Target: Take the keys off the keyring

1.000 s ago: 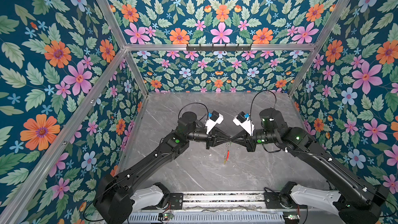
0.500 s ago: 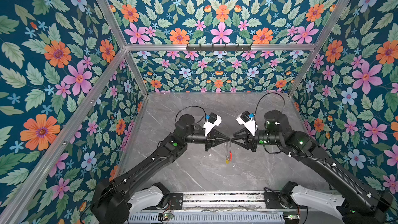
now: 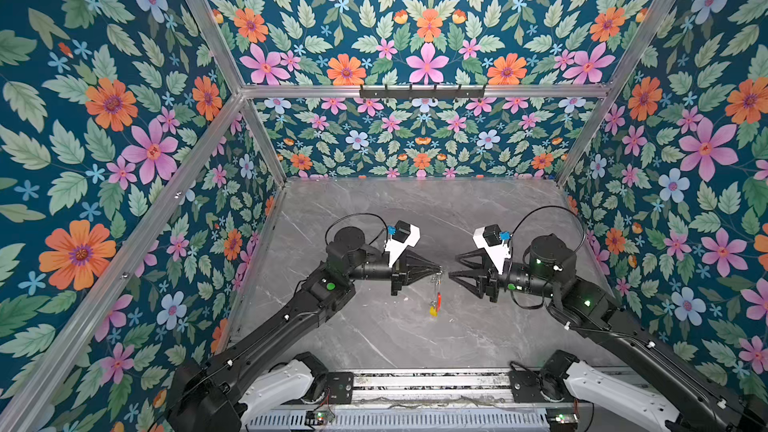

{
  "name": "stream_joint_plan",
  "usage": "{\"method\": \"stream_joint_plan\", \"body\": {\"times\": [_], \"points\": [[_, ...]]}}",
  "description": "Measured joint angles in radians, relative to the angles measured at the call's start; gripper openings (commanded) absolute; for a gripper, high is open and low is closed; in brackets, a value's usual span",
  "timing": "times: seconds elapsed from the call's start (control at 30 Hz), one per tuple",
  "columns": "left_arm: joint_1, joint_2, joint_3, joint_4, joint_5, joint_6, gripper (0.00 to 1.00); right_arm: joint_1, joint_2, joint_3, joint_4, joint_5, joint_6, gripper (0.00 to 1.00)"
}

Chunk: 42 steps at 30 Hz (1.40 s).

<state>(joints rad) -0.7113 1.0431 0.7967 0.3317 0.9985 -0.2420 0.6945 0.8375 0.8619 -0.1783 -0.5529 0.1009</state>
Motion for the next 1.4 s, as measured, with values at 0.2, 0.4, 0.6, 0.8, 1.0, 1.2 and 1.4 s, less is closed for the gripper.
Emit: {"method": "stream_joint_plan", "body": {"times": [0.2,0.4,0.6,0.8,1.0,1.2,1.4], "points": [[0.0,-0.003,-0.011,0.069,0.051,-0.036,0.0,0.0,0.022,-0.002,0.01,-0.089,0.0,0.58],[0.0,0.0,-0.02,0.127,0.1,-0.071,0.0,0.0,0.064,0.019,0.009,-0.116,-0.002,0.53],[0.0,0.0,-0.023,0.149,0.097,-0.093,0.0,0.0,0.088,0.03,0.01,-0.153,0.0,0.35],[0.0,-0.001,-0.026,0.15,0.061,-0.094,0.0,0.0,0.088,0.03,0.021,-0.186,0.005,0.16],[0.0,-0.003,-0.026,0.15,0.031,-0.097,0.0,0.002,0.09,0.027,0.025,-0.2,0.012,0.11],[0.0,-0.009,-0.026,0.153,0.01,-0.1,0.0,0.002,0.095,0.025,0.029,-0.204,0.026,0.0],[0.0,-0.019,-0.028,0.154,-0.018,-0.107,0.0,0.003,0.11,0.026,0.041,-0.214,0.026,0.0]]}}
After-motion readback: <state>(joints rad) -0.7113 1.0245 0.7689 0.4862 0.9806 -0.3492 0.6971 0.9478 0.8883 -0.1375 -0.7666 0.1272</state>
